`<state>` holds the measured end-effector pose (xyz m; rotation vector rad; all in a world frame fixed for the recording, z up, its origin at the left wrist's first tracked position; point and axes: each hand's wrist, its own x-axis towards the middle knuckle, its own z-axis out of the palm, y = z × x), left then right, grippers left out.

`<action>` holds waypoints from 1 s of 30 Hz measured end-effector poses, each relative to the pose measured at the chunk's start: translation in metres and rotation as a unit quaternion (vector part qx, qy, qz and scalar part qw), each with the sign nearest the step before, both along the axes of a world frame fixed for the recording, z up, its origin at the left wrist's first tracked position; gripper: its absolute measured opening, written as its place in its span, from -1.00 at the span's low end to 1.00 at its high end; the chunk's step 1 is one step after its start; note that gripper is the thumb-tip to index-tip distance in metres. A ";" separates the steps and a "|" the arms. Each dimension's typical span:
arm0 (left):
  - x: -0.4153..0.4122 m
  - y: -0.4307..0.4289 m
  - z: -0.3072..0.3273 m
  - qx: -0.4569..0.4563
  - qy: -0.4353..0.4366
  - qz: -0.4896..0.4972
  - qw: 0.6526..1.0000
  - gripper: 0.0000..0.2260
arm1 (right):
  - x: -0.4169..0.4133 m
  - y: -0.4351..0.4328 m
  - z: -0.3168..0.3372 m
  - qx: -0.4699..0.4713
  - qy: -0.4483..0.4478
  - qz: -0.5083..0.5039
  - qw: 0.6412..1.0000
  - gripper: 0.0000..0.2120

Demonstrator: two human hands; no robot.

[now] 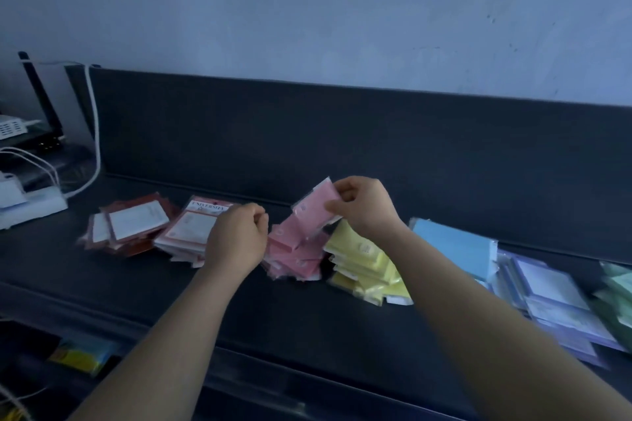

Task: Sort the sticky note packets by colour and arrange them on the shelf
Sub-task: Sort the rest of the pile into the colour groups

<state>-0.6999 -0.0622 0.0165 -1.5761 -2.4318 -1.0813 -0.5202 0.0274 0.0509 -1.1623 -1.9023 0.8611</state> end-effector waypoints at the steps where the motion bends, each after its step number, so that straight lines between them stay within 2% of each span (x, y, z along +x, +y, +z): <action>1: -0.005 -0.003 0.001 0.003 0.010 -0.003 1.000 -0.81 | -0.009 -0.001 0.001 -0.003 -0.017 0.007 1.000 -0.85; 5: -0.019 -0.012 0.005 0.027 0.023 -0.021 0.999 -0.79 | -0.035 -0.001 -0.001 -0.008 -0.131 0.019 0.991 -0.82; 9: -0.021 -0.017 0.003 0.035 0.032 -0.037 0.998 -0.77 | -0.045 -0.001 -0.007 0.045 -0.289 0.020 0.956 -0.74; 11: -0.019 -0.018 0.000 0.036 0.034 -0.050 0.997 -0.76 | -0.042 -0.005 -0.009 0.081 -0.327 0.009 0.942 -0.69; 16: 0.001 -0.014 -0.001 0.047 0.050 -0.082 0.994 -0.74 | -0.015 -0.024 -0.004 0.145 -0.289 -0.039 0.946 -0.69; 22: 0.051 -0.012 0.010 0.071 0.072 -0.135 0.986 -0.72 | 0.047 -0.050 -0.003 0.147 -0.286 -0.093 0.942 -0.58; 30: 0.148 -0.016 0.020 0.095 0.081 -0.213 0.969 -0.72 | 0.144 -0.085 0.002 0.164 -0.294 -0.159 0.928 -0.65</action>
